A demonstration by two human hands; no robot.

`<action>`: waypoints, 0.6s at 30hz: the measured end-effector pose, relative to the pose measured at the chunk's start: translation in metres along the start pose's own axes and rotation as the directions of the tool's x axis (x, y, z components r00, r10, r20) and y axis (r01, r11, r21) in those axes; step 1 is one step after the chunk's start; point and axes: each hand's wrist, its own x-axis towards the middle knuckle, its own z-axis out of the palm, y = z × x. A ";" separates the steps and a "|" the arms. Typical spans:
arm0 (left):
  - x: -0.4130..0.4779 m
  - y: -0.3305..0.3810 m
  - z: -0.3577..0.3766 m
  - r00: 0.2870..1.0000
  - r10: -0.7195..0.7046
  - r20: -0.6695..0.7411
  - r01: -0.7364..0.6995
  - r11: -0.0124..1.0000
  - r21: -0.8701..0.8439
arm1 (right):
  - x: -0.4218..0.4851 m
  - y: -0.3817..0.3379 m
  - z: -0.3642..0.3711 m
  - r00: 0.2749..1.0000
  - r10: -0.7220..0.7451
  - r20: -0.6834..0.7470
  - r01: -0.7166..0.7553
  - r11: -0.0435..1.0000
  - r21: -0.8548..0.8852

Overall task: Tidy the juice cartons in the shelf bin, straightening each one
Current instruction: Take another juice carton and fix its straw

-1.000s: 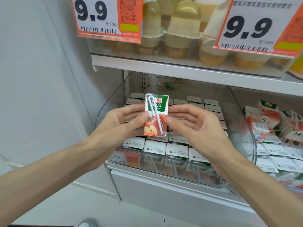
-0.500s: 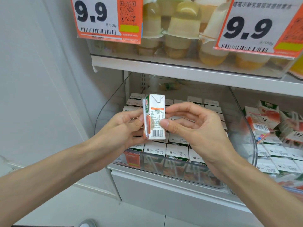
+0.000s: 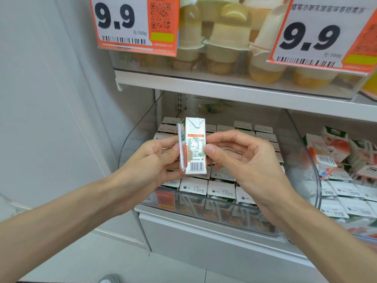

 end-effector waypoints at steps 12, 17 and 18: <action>-0.002 0.003 -0.001 0.996 -0.002 -0.085 0.000 1.000 -0.017 | 0.004 0.003 -0.004 0.997 0.037 -0.073 -0.040 0.999 -0.033; -0.003 0.004 0.001 0.995 -0.018 -0.097 0.016 1.000 -0.023 | 0.004 0.003 -0.004 0.996 0.049 -0.069 -0.053 0.997 -0.051; -0.003 0.004 0.002 0.995 -0.017 -0.098 0.015 1.000 -0.025 | 0.004 0.003 -0.004 0.996 0.049 -0.072 -0.053 0.997 -0.052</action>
